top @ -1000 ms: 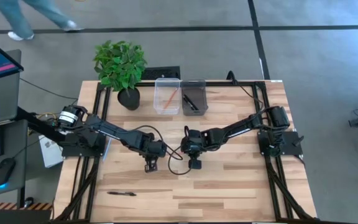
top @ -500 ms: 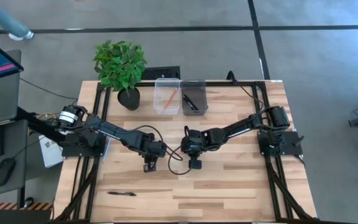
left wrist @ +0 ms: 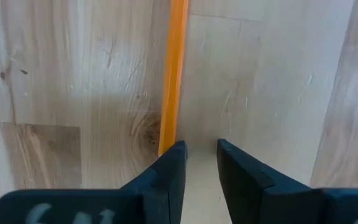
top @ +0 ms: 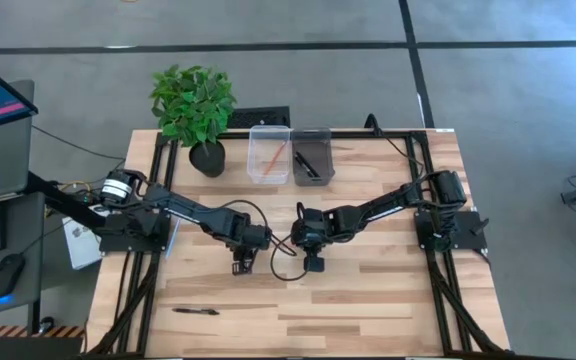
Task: Sort pens & pencils
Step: Put the orange pencil into the transparent bin
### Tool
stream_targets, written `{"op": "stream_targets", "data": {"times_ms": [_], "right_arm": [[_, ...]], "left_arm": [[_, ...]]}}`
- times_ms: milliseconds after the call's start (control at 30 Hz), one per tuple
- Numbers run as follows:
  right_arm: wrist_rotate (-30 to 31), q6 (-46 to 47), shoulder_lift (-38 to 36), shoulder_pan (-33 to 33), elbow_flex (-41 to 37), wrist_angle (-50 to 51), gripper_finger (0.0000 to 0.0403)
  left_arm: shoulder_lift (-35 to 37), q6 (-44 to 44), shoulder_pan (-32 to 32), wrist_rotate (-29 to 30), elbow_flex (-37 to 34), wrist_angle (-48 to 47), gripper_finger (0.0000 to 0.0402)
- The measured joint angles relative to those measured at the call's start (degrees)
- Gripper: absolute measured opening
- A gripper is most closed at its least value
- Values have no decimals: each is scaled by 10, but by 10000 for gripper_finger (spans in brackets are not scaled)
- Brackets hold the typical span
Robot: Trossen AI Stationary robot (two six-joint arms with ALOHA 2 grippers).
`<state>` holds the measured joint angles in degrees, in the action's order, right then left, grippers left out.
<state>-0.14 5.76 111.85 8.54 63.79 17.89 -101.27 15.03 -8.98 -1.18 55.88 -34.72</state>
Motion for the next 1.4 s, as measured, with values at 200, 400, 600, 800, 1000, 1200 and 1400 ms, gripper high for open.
{"op": "stream_targets", "data": {"times_ms": [200, 400, 600, 800, 1000, 1200, 1400], "right_arm": [[0, 2, 0, 0, 0, 0, 33], [0, 2, 0, 0, 0, 1, 15], [0, 2, 0, 0, 0, 1, 28], [0, 2, 0, 0, 0, 0, 29], [0, 2, 0, 0, 0, 0, 18], [0, 3, 0, 0, 0, 0, 32], [0, 2, 0, 0, 0, -2, 17]], "left_arm": [[15, -31, -7, -6, 28, -5, 80], [15, -48, -5, 23, 33, -5, 80], [16, -49, -5, 62, 33, -10, 80], [17, -47, -5, 36, 28, -13, 80], [17, -23, -1, 51, 3, -13, 80], [18, -8, 5, 28, -9, -7, 80], [13, -16, 7, 40, -10, 10, 80]]}}
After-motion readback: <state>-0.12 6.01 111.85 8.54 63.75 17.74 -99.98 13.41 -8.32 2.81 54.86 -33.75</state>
